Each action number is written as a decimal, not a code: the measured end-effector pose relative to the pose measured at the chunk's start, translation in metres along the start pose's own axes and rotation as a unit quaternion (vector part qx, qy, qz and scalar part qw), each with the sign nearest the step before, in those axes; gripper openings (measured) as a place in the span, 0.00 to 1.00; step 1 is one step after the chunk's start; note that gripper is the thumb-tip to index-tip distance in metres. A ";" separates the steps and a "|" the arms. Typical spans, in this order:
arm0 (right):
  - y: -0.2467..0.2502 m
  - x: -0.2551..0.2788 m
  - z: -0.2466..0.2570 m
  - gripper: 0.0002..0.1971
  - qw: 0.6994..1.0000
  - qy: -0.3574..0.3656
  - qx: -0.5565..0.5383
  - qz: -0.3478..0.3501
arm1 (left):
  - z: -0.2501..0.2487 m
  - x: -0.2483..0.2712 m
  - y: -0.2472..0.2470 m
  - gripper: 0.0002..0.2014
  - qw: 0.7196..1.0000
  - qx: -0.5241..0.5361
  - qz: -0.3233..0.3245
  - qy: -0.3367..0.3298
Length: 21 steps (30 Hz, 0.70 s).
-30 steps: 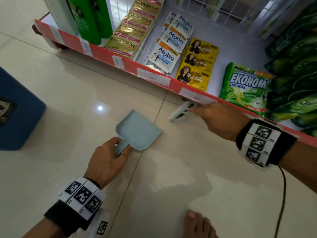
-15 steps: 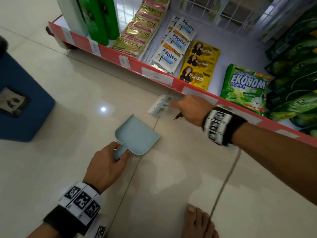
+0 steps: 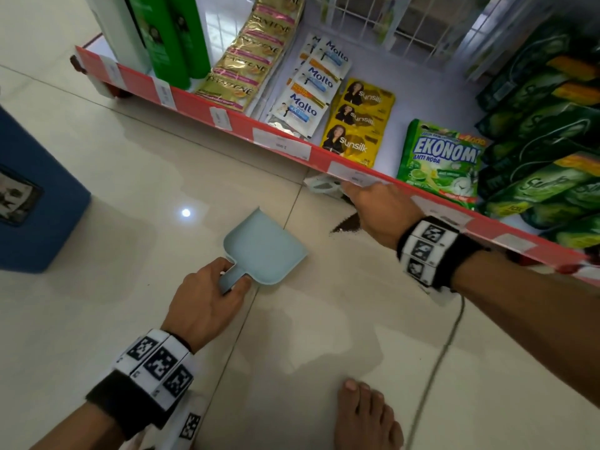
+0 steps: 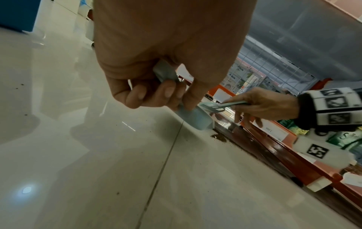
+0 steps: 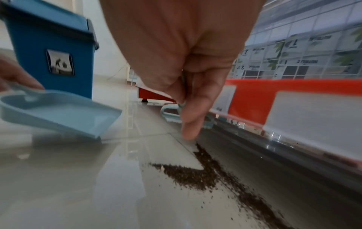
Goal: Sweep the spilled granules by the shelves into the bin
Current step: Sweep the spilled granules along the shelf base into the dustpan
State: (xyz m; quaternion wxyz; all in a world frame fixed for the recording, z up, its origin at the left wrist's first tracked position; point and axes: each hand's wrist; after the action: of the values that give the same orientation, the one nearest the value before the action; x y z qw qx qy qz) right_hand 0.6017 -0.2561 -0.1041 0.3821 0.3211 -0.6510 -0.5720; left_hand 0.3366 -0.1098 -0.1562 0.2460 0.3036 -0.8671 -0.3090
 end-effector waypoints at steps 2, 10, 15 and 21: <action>-0.010 -0.010 0.008 0.23 0.999 -0.019 0.028 0.006 | -0.001 0.002 -0.001 0.14 1.000 -0.001 -0.002 -0.001; -0.028 -0.013 0.006 0.13 0.996 -0.081 0.020 0.023 | -0.005 -0.007 -0.013 0.13 1.000 -0.014 0.020 -0.003; -0.022 0.050 -0.015 0.15 0.998 -0.055 0.013 0.019 | -0.007 -0.015 -0.023 0.12 0.999 -0.004 0.049 -0.022; -0.022 0.040 -0.008 0.24 0.992 -0.120 0.025 -0.023 | -0.022 -0.022 -0.042 0.12 0.996 0.018 0.087 -0.030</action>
State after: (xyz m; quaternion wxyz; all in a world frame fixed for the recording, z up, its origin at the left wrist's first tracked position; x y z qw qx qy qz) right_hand 0.5883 -0.2980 -0.1203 0.2796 0.2747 -0.6987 -0.5985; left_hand 0.3806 -0.1296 -0.1748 0.2399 0.2221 -0.9025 -0.2804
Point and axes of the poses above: each hand's wrist, its own x-axis away from the middle knuckle, its own y-axis out of the back of the hand, z = x × y, and after that the axes turned 5 degrees about -z, right-handed
